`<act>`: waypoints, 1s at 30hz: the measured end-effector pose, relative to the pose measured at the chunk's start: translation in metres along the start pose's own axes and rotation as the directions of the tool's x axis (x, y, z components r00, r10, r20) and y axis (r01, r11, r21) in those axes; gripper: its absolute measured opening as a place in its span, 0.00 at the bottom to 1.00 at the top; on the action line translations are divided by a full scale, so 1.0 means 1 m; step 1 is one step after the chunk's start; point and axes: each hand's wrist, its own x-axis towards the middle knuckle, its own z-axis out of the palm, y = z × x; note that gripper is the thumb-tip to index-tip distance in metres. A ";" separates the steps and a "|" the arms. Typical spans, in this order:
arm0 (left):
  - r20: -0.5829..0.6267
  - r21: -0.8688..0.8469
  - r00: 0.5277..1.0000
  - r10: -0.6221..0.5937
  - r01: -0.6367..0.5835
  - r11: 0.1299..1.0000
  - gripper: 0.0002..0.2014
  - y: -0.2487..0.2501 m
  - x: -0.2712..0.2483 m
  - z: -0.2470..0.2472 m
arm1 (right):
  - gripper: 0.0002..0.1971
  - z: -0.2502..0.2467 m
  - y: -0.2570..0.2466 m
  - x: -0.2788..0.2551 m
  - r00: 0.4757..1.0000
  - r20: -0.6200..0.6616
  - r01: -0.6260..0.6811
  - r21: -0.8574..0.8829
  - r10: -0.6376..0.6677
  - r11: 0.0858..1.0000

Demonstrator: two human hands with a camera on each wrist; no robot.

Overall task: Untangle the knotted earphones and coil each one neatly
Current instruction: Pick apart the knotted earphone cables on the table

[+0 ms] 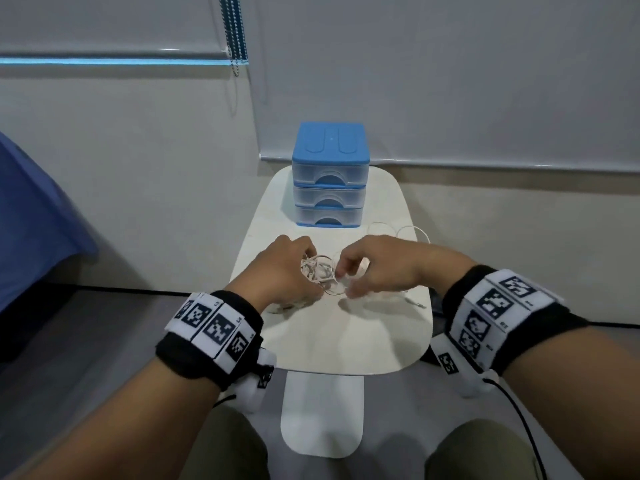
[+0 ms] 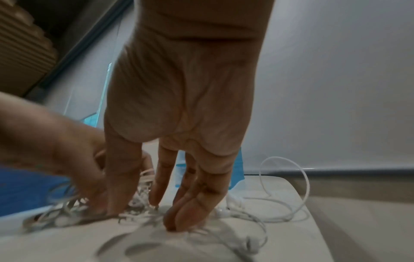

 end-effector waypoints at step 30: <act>0.121 -0.992 0.975 -0.185 0.127 0.022 0.11 -0.026 -0.005 -0.034 | 0.06 -0.061 0.010 0.022 0.657 -0.611 0.179 0.696 0.442 0.695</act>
